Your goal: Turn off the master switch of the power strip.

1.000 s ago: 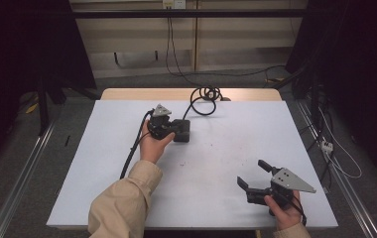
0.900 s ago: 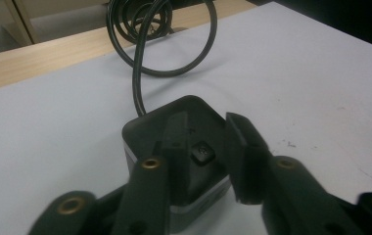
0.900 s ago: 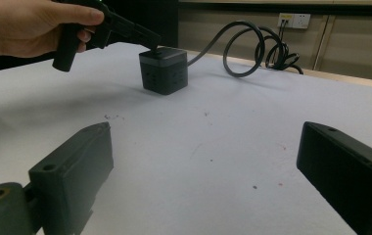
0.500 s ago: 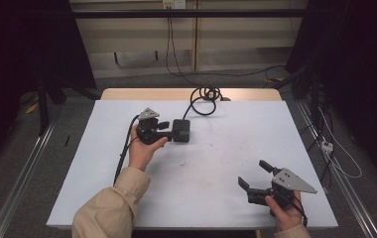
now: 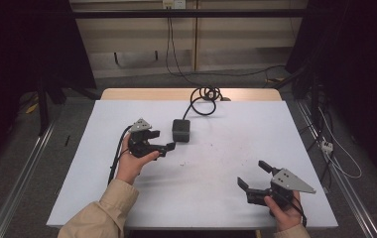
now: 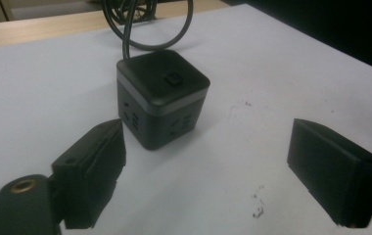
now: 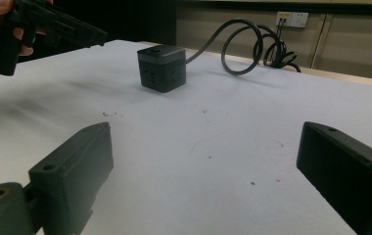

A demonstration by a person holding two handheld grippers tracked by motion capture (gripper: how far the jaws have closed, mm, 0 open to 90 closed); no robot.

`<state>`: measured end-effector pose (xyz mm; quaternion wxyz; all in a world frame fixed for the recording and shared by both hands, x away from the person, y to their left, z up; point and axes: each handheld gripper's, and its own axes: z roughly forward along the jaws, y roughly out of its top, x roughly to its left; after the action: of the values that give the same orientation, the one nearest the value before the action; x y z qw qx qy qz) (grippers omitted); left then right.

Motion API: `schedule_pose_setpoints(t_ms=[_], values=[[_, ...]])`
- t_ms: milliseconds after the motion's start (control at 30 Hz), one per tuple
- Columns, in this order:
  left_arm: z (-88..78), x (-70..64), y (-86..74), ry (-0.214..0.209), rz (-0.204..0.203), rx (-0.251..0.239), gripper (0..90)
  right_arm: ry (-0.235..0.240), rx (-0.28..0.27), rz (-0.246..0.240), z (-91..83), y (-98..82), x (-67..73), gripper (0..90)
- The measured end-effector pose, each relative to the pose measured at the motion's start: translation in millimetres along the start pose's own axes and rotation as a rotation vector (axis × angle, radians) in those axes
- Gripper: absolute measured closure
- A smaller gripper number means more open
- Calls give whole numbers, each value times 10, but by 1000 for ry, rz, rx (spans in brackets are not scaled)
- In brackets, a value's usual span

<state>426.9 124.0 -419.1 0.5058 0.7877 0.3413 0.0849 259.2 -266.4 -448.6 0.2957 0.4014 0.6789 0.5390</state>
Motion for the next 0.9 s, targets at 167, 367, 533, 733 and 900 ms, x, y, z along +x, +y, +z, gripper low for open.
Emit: schedule_pose_setpoints(t_ms=[167,367,533,733,900], values=[[-83,-10,-85,-5,1,-5,112,1,-2,-1,-2,2,2,62],[-241,-23,-214,-1,23,-6,99,-1,-2,1,-3,2,-1,62],[-395,-11,-326,17,18,-15,94,1,-1,-2,-2,4,4,62],[-574,12,-448,33,18,-12,90,1,-3,-3,-1,8,9,62],[-725,23,-567,48,4,-15,90,-2,-2,2,-4,9,10,62]])
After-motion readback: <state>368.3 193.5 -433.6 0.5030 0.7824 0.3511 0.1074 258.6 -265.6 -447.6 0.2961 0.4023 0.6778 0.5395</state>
